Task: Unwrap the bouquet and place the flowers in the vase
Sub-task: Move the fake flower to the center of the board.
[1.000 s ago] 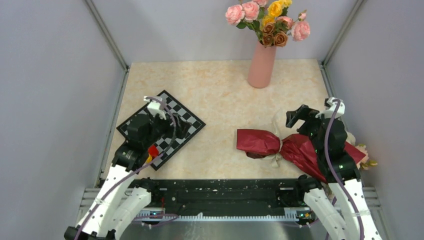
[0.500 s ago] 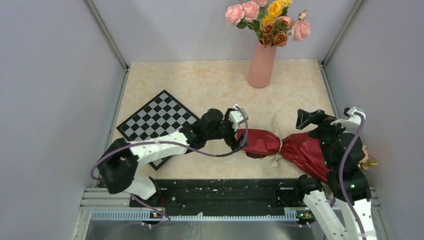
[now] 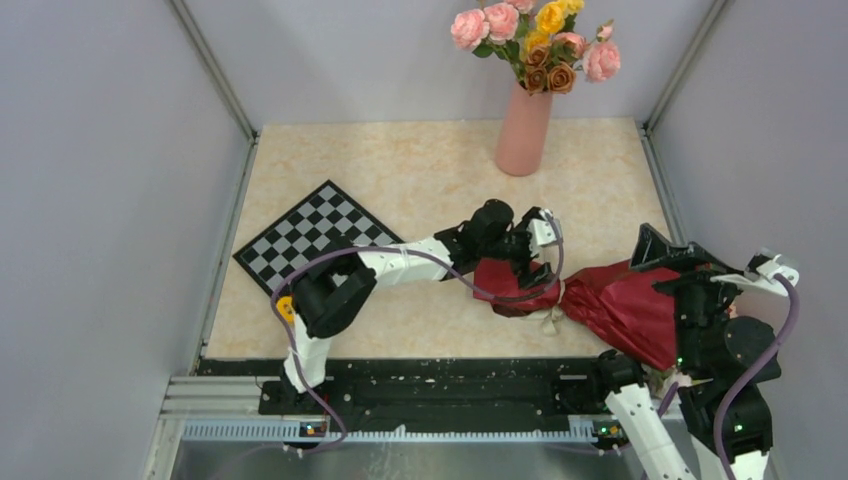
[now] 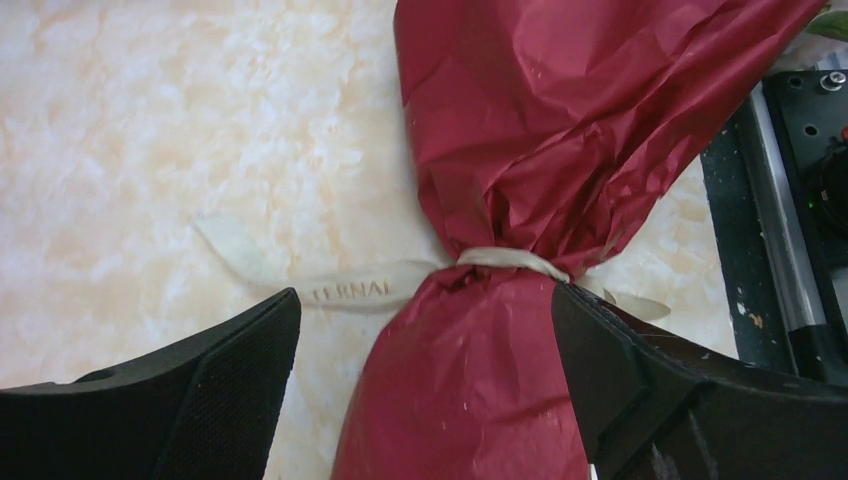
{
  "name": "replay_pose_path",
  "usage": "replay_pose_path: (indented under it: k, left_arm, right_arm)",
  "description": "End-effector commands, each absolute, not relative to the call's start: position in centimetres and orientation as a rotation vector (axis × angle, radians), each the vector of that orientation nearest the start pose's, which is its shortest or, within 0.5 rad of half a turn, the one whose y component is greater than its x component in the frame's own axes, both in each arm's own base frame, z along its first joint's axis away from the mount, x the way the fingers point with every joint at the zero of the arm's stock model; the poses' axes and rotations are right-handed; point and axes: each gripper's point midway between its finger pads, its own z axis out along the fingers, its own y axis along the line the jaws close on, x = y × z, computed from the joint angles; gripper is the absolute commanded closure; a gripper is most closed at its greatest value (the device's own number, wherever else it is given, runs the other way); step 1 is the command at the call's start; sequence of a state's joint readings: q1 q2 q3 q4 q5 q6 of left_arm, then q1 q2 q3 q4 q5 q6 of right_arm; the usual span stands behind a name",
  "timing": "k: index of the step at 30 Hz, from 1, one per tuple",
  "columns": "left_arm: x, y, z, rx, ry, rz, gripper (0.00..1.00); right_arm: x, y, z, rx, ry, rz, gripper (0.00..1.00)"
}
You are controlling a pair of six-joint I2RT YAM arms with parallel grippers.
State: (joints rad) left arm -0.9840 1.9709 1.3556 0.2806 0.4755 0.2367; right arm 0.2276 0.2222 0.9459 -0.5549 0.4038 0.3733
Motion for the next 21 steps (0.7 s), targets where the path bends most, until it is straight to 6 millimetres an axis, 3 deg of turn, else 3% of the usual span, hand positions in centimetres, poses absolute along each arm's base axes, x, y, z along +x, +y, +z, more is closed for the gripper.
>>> replay_pose_path:
  k: [1,12,21]
  left_arm:
    - [24.3,-54.2,16.5,1.496,1.218,-0.987,0.01]
    - [21.4,-56.1,10.9,1.763,1.237,-0.988,0.01]
    - [22.2,-55.8,7.1,1.859,1.304,-0.895,0.01]
  right_arm:
    - [14.7,-2.9,38.8,0.437,1.343,0.166,0.01]
    - [13.5,-3.1,39.3,0.435,1.322,0.178,0.01]
    - [13.6,-2.6,39.1,0.428,1.337,0.211,0.01]
